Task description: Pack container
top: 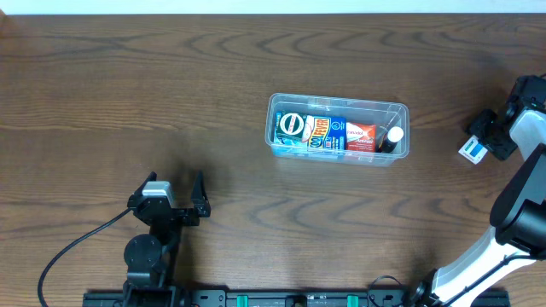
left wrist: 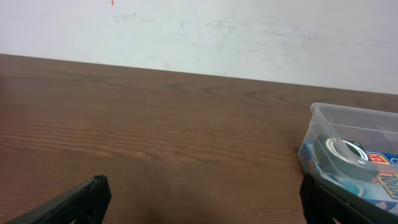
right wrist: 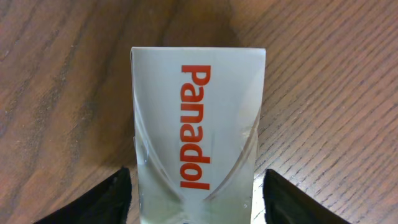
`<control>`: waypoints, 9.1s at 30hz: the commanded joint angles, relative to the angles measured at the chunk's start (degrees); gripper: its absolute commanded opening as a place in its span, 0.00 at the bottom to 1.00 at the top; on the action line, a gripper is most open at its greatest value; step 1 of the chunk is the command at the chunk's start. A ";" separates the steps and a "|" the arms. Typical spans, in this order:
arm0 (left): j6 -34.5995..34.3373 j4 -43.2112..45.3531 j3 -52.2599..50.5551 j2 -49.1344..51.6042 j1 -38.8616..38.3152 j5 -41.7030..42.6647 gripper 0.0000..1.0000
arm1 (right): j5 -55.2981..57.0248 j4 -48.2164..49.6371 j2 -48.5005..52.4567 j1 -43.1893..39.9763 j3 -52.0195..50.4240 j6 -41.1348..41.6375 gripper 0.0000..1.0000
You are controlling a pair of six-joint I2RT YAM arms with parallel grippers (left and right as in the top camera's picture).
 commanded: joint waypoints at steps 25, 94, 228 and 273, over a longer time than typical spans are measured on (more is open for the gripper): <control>0.76 -2.32 -0.79 -0.04 -0.33 -0.44 0.98 | -2.62 -3.63 -4.20 0.17 -0.31 -9.11 0.25; 0.74 -2.32 -0.79 -0.04 -0.33 -0.46 0.98 | -12.24 -5.62 -13.11 44.11 4.37 -55.63 0.01; 0.74 -2.32 -0.79 -0.04 -0.33 -0.46 0.98 | -5.31 -49.24 -93.72 40.94 18.73 -11.13 0.09; 0.74 -2.32 -0.79 -0.04 -0.33 -0.46 0.98 | -0.04 -46.82 -114.44 41.00 2.36 -4.66 0.99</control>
